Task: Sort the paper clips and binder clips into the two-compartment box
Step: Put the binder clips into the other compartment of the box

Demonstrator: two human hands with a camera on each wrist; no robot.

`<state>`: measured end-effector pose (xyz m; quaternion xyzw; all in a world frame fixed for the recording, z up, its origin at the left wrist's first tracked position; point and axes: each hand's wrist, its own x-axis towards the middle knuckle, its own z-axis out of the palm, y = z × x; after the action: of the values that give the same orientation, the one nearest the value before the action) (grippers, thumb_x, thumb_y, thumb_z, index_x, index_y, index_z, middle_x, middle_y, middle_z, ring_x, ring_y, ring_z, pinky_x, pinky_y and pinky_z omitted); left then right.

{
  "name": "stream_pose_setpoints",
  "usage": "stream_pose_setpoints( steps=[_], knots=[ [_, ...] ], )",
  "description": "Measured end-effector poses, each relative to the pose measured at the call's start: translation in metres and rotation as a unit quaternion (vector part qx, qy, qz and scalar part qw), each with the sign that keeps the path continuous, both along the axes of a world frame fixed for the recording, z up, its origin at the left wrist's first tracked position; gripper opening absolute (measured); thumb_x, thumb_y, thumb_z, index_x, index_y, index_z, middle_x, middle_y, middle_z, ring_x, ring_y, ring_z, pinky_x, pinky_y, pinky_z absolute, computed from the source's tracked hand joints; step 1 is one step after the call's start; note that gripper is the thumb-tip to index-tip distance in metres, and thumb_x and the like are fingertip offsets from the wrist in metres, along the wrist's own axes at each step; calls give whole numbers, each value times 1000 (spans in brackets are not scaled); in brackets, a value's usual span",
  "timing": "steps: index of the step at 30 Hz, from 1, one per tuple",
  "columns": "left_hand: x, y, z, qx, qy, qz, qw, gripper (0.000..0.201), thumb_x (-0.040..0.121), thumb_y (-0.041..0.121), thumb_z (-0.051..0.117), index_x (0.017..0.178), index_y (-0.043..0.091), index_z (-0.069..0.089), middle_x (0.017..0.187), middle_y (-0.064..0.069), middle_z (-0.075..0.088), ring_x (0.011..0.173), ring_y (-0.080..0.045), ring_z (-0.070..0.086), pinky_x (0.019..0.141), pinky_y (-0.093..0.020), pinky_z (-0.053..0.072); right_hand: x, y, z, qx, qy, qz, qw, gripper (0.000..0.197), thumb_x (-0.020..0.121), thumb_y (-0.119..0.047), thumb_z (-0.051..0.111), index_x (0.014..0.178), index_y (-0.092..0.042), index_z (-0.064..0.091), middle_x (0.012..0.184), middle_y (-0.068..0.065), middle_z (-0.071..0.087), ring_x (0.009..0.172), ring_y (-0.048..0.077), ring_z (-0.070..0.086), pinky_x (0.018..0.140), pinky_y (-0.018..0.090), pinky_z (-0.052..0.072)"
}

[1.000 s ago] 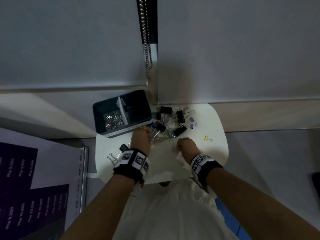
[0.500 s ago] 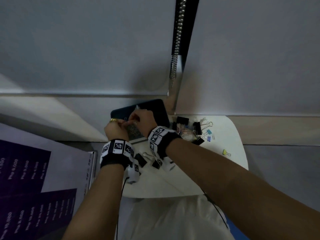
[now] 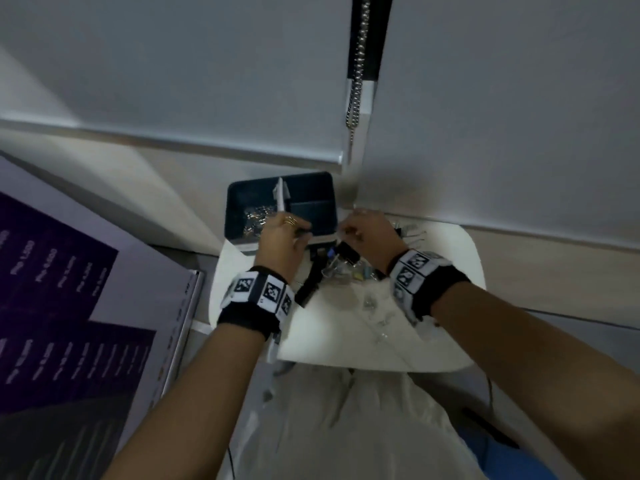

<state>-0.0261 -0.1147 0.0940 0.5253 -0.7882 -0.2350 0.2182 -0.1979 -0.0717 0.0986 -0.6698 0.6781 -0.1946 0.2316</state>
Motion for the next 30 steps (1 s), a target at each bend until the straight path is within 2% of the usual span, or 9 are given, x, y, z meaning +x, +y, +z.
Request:
stream_pose_setpoints(
  steps=[3,8,13,15,17,19,21,25,30],
  knots=[
    [-35,53,-22,73,-110,-84,988,28,96,16,44,114,5,63,119,-16,59,111,-29,55,93,-30,38,-56,51,-17,51,48,-89,994,23,79,-5,51,76,6,70,84,27,68,81,37,64,74,33,41],
    [-86,116,-63,150,-273,-211,927,49,101,25,18,145,9,30,157,-10,16,145,-31,0,118,-30,9,-113,86,-56,163,102,-166,967,31,91,-4,46,117,-1,63,122,21,60,115,30,54,95,28,36],
    [-80,123,-71,163,-376,-315,856,61,100,34,30,150,11,2,158,-5,-13,147,-23,-8,120,-36,4,-111,71,-59,201,94,-151,963,34,92,-24,53,111,1,66,114,20,65,109,31,59,91,28,42],
    [-68,111,-80,160,-382,-348,841,60,100,25,34,150,12,4,158,-6,-9,147,-22,1,121,-36,10,-109,65,-58,209,101,-152,961,37,90,-29,58,108,3,66,111,18,67,108,30,60,91,27,44],
    [-57,101,-83,230,-293,-334,866,57,97,7,40,149,11,16,158,-8,11,144,-23,22,113,-32,32,-109,60,-61,207,113,-154,960,32,88,-24,60,107,1,66,112,17,66,110,29,59,91,26,45],
    [-55,95,-86,194,-254,-306,897,51,94,-4,42,143,6,32,152,-11,30,138,-27,34,82,-8,49,-110,55,-62,207,130,-147,959,26,88,-21,58,105,-3,68,111,13,68,107,26,62,91,26,47],
    [-53,90,-80,149,-276,-305,899,44,94,-5,41,137,1,42,147,-15,38,132,-32,42,63,-1,45,-111,51,-64,196,157,-141,958,24,89,-16,54,104,-4,69,111,12,68,106,27,64,92,28,47],
    [-53,79,-77,111,-266,-365,885,40,92,-4,44,131,1,51,144,-12,42,127,-21,48,101,-21,43,-106,52,-58,197,221,-129,947,19,86,-13,58,97,0,66,109,16,67,104,29,63,88,30,48],
    [-55,68,-77,21,-238,-386,891,23,87,-2,56,106,1,70,110,-14,66,98,-24,66,88,-31,53,-97,64,-46,199,265,-137,934,8,84,-7,61,91,-4,59,117,16,62,109,29,61,89,32,49]
  ],
)
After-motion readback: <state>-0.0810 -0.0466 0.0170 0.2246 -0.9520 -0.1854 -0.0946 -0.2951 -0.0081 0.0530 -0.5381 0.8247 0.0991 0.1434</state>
